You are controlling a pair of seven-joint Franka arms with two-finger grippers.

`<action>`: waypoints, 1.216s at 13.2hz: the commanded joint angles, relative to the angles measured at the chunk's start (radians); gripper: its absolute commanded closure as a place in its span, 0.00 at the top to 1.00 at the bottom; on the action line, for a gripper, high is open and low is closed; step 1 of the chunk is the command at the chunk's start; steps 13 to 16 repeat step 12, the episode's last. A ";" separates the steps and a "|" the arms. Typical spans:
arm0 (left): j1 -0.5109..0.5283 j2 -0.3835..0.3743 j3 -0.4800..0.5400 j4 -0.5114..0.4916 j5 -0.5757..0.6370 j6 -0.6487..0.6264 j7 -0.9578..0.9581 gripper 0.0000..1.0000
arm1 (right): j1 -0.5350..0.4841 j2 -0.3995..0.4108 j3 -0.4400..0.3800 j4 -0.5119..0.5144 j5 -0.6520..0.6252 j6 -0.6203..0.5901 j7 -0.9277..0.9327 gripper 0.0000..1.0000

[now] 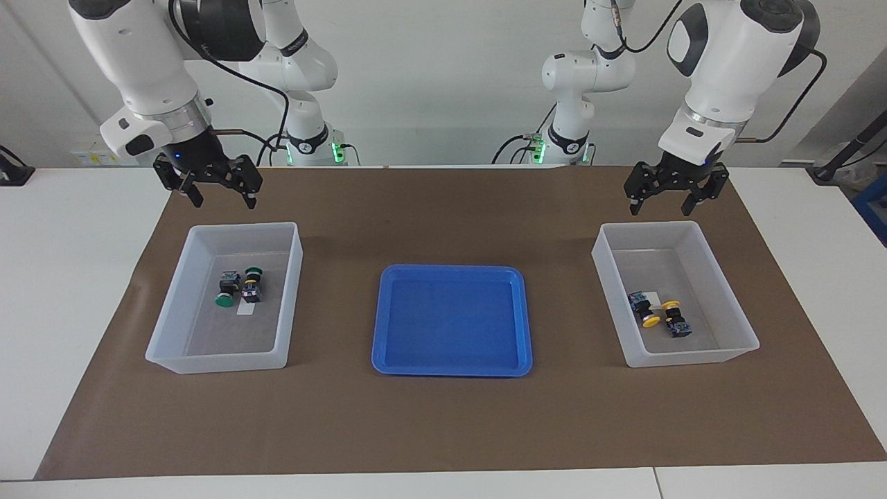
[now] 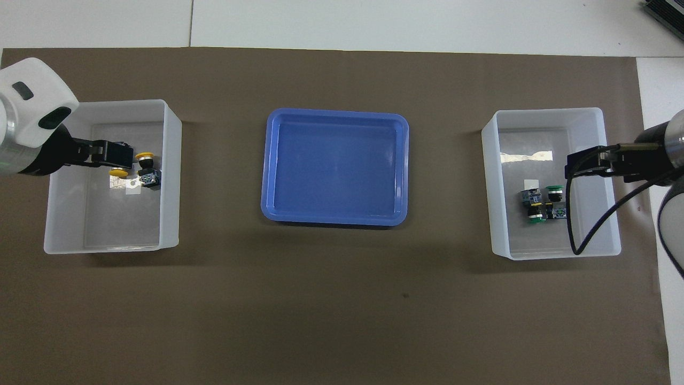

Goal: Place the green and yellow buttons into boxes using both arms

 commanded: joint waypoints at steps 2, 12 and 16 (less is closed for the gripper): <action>-0.012 -0.010 0.010 -0.014 -0.007 0.009 -0.003 1.00 | -0.005 -0.012 0.008 0.006 -0.027 -0.027 0.016 1.00; -0.014 -0.010 0.010 -0.008 -0.007 -0.005 -0.003 1.00 | -0.005 -0.015 0.004 -0.008 -0.007 -0.002 0.014 1.00; -0.014 -0.010 0.010 -0.008 -0.007 -0.005 -0.003 1.00 | -0.005 -0.015 0.004 -0.008 -0.007 -0.002 0.014 1.00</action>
